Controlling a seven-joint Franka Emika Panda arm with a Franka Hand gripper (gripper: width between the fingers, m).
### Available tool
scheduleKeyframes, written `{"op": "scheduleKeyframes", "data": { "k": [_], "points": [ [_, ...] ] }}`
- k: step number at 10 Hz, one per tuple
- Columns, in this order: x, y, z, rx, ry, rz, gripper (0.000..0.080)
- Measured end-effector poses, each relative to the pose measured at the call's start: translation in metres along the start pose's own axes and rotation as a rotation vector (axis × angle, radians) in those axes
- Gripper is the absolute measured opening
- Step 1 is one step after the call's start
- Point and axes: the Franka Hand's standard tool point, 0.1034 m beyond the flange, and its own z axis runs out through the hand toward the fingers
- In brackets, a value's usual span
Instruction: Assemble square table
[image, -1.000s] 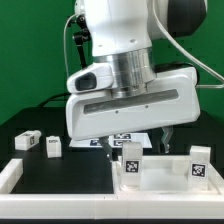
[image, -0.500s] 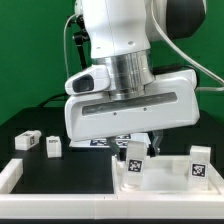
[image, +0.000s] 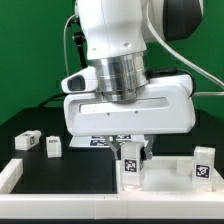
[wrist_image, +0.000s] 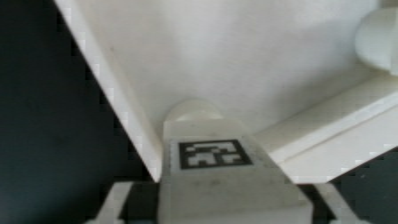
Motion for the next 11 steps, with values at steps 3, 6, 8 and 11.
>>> {"op": "scheduleKeyframes", "data": {
  "k": [3,6,8,11],
  "points": [
    [-0.0035,-0.0051,0.0021,0.058,-0.043,0.611,0.0296],
    [-0.0031,-0.0073,0.0032,0.107,-0.086,0.862,0.0296],
    [-0.0038,-0.0078,0.0031,0.099,-0.081,0.769,0.0477],
    [-0.001,-0.0094,-0.0007,0.064,-0.038,0.312,0.0637]
  ]
}}
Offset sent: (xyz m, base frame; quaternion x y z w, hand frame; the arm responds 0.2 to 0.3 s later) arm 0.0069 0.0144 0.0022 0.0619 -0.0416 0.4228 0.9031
